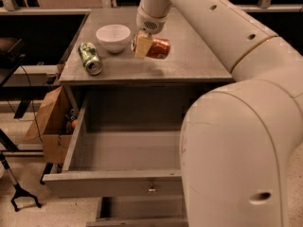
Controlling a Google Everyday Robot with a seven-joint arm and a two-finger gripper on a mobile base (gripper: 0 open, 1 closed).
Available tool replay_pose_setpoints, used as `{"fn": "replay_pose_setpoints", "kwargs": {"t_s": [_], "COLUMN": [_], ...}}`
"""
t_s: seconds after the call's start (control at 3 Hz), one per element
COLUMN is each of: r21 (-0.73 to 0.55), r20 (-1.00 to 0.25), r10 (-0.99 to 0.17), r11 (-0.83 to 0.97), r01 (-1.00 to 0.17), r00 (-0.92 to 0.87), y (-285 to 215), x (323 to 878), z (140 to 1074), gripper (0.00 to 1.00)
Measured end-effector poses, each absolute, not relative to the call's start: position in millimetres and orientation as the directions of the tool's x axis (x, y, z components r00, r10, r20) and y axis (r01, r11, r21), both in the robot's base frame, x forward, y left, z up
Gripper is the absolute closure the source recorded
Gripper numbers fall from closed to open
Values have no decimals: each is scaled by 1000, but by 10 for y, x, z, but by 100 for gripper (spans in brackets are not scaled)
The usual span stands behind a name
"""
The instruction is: Pick coke can from top drawer and place on counter
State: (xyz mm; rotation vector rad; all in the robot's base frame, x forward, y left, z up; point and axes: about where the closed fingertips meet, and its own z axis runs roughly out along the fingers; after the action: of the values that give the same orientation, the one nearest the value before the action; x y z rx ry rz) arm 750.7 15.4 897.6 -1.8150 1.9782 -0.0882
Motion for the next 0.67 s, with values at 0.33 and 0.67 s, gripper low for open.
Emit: {"fn": "replay_pose_setpoints", "kwargs": {"t_s": [0.33, 0.67], "r21": [-336, -336], "r20": [-264, -261], "r10": [-958, -956], "r11": [197, 222], "r01": [-921, -915], "r00": [-109, -136], "y": [-9, -81], "x": [7610, 7643], "z": [8902, 8888], "gripper": [59, 36]}}
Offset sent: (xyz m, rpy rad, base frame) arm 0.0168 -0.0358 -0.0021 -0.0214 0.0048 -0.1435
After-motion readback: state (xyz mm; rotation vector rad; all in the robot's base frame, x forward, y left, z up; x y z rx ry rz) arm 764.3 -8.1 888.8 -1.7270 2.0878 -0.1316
